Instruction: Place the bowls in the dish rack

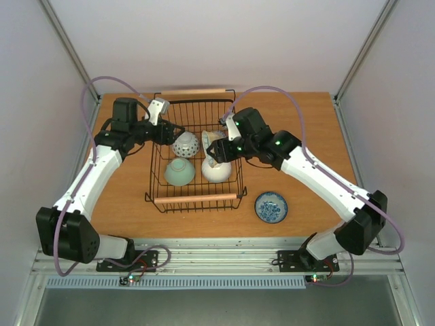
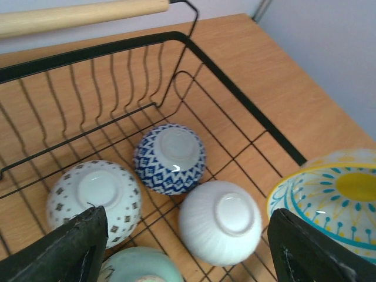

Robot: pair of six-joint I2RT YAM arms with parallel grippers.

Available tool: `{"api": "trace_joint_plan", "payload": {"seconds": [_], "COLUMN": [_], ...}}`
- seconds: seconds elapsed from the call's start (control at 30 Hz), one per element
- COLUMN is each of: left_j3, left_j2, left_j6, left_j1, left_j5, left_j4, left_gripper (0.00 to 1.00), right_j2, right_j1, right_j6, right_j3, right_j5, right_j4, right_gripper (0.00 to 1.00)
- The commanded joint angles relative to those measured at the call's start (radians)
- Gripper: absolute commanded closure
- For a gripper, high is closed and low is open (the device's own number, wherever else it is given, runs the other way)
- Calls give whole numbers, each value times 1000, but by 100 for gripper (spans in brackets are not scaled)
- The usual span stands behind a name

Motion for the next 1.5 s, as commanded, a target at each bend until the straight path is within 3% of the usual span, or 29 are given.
{"api": "trace_joint_plan", "payload": {"seconds": [0.0,0.17,0.73,1.47], "left_j3": [27,26,24,24], "left_j2": [-7,-2,-6,-21], "left_j6": [13,8,4,-4], "left_j1": [3,3,20,38], "left_j5": [-118,-133,-130,-129], "left_j4": [6,8,11,13], "left_gripper": [24,23,21,21], "right_j2": [56,137,298,429], "right_j1": [20,54,129,166], "right_j6": [-98,-152,-272,-256], "right_j3": [80,131,224,274], "right_j5": [78,165,246,533], "right_j4": [-149,-245,-402,-516], "right_gripper": [99,99,99,99]}}
